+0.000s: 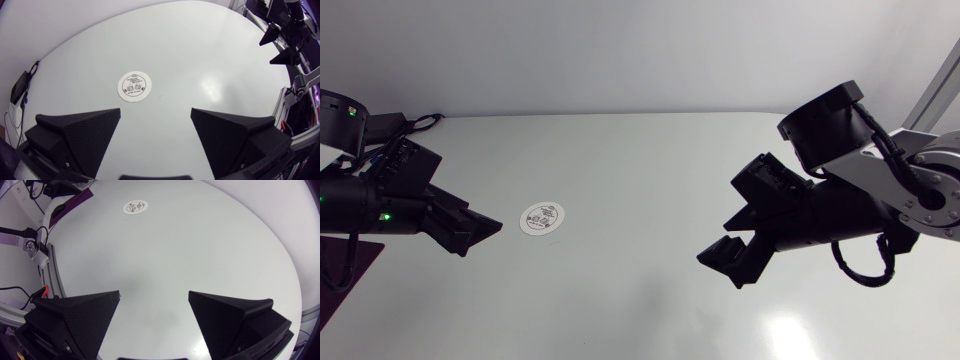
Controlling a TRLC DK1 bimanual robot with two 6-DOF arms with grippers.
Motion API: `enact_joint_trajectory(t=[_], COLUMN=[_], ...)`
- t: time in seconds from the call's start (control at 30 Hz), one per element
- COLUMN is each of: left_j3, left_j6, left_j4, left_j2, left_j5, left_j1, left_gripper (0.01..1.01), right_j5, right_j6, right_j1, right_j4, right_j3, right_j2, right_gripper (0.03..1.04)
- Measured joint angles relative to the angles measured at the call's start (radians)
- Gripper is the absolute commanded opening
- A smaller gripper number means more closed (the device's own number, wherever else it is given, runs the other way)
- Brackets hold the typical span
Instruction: Turn the coaster over.
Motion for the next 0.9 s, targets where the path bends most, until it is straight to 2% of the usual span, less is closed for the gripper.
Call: enact_joint_trajectory(t=[0.5, 0.73, 0.9], left_j3=[0.0, 0.0, 0.017], left_j6=[0.005, 0.034, 0.047], left_j4=[0.026, 0.135, 0.193], left_j2=[0.039, 0.202, 0.32], left_j5=[0.0, 0.0, 0.001], left_j1=[0.005, 0.043, 0.043], left_gripper=[0.989, 0.989, 0.989], right_j5=[0.0, 0.0, 0.0], right_j6=[0.0, 0.0, 0.0], right_j1=[0.0, 0.0, 0.0], right_j4=[0.0, 0.001, 0.018], right_j3=[0.0, 0.011, 0.054], right_j2=[0.0, 0.013, 0.086], right_gripper=[0.99, 0.99, 1.0])
